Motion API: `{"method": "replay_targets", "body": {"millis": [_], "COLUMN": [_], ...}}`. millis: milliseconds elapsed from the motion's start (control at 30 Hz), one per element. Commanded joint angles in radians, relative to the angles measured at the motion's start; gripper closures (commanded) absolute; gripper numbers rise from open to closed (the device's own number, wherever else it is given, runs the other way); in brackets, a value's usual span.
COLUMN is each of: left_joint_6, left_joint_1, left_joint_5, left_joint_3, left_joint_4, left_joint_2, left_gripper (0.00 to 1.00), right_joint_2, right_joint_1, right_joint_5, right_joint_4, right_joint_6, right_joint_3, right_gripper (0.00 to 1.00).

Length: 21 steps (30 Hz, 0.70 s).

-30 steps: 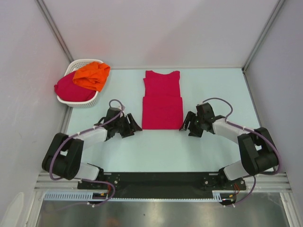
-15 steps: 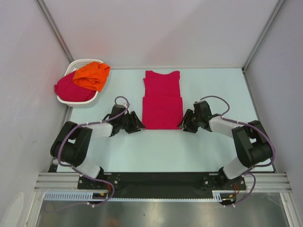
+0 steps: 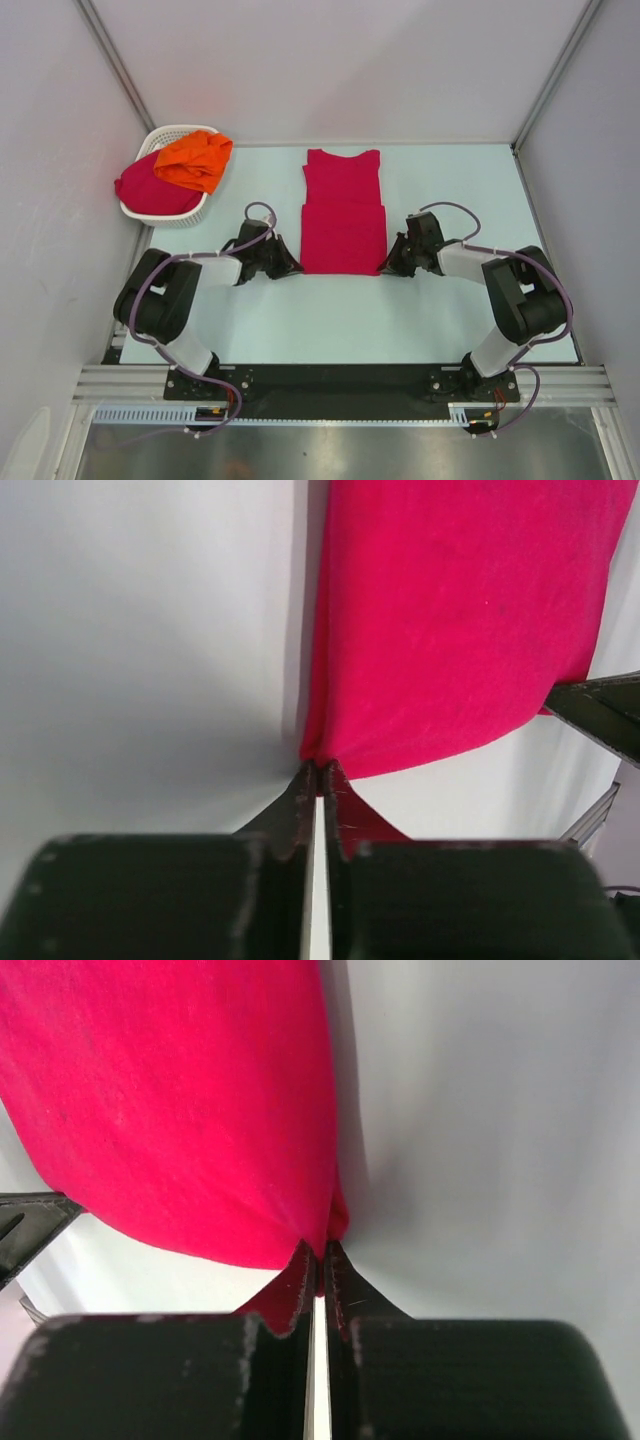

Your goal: Fold and stack the t-shirts

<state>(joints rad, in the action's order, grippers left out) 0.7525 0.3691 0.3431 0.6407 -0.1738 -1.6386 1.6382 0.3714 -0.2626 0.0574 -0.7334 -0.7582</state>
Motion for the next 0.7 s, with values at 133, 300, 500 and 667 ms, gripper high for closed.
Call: {"method": "replay_targets", "body": {"millis": [133,300,500,667], "left_joint_6": [-0.077,-0.074,0.016,0.137], "left_joint_1": [0.005,0.008,0.149,0.22], "left_joint_5": [-0.156,-0.151,-0.196,-0.248], "left_joint_3": [-0.039,-0.134,-0.234,-0.32], "left_joint_4": [0.166,0.201,0.24,0.338], "left_joint_2": [0.046,0.138,0.297,0.508], "left_gripper": [1.0,1.0,1.0,1.0], "right_joint_2": [-0.029,-0.141,-0.352,-0.54], "right_joint_1": [0.006,0.006,0.049,0.075], "right_joint_5": [0.046,0.031,0.005,0.01], "right_joint_4": [0.076,0.101,0.102,0.196], "right_joint_6": [0.064,0.066,-0.023,-0.069], "right_joint_3": [0.059,0.179,0.356,0.439], "right_gripper": [1.0,1.0,1.0,1.0]}}
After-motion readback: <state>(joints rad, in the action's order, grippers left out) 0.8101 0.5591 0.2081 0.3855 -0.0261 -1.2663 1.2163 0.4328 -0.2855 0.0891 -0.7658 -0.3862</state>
